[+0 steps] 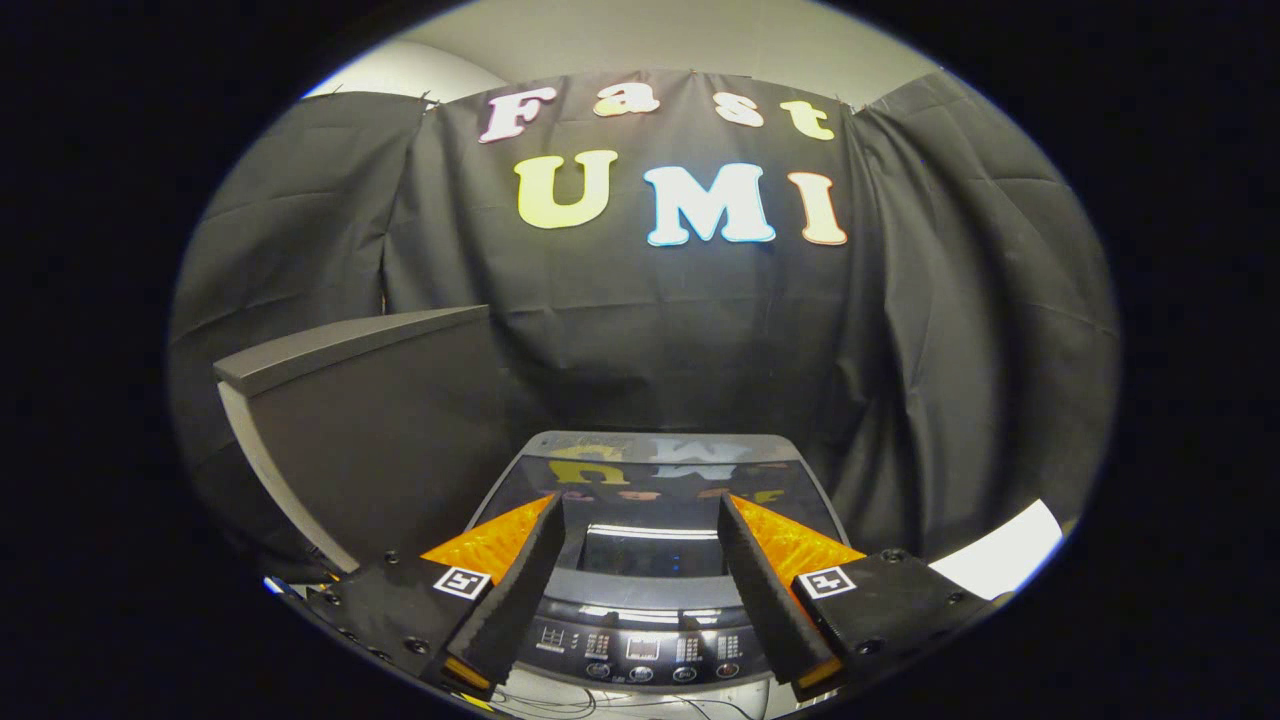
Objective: Put the clothes into the washing machine and then close the washing machine lid.
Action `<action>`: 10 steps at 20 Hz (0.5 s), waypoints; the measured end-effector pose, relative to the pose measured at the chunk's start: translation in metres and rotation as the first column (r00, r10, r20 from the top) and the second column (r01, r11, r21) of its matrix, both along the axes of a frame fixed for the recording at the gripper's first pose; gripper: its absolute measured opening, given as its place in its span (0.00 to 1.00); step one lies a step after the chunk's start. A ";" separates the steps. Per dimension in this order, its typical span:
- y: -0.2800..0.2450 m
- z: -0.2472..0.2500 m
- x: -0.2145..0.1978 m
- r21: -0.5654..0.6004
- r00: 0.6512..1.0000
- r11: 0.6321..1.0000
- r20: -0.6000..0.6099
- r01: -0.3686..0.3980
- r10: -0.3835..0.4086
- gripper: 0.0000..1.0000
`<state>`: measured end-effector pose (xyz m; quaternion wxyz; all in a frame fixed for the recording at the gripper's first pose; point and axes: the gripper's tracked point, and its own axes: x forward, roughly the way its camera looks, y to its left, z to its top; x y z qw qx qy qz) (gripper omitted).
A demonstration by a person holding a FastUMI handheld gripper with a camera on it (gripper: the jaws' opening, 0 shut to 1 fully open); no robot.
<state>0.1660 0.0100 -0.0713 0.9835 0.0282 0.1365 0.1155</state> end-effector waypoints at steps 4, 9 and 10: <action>0.004 0.006 -0.048 0.001 0.999 1.000 0.030 -0.011 0.011 0.96; -0.002 0.018 -0.105 0.034 0.997 0.998 0.056 0.052 -0.054 0.96; -0.002 0.022 -0.114 0.047 0.995 0.996 0.065 0.070 -0.073 0.96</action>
